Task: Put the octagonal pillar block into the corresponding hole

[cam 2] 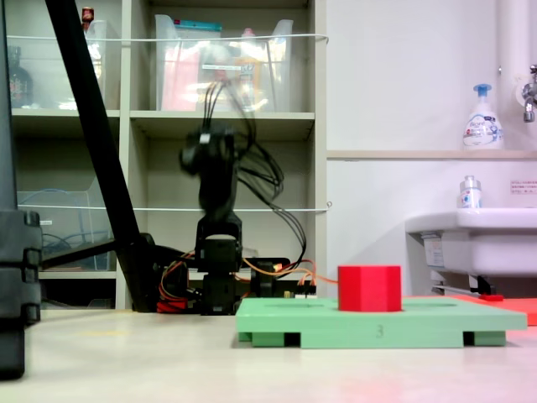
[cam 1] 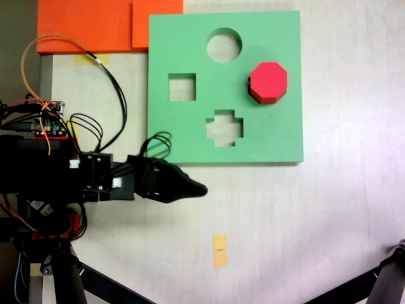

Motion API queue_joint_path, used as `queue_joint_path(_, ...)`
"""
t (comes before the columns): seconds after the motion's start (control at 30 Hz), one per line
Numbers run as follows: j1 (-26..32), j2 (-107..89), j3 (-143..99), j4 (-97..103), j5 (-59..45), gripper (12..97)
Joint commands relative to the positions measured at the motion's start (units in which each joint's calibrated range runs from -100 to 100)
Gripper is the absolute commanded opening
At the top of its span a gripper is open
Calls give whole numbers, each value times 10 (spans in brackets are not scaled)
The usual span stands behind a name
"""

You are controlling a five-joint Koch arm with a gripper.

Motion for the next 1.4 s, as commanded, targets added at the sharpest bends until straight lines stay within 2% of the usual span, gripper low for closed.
queue_joint_path(0.0, -4, -10, -95, 166, -5, 538)
queue_joint_path(0.07, -8, -10, -263, 348, -11, 534)
queue_joint_path(0.17, -10, -10, -483, 601, -67, 481)
queue_joint_path(0.33, -3, -10, -538, 601, -85, 482)
queue_joint_path(0.47, -3, -10, -538, 440, -90, 495)
queue_joint_path(0.53, -3, -10, -538, 437, -87, 454)
queue_joint_path(0.63, -3, -10, -538, 449, -87, 495)
queue_joint_path(1.37, -3, -10, -538, 449, -88, 495)
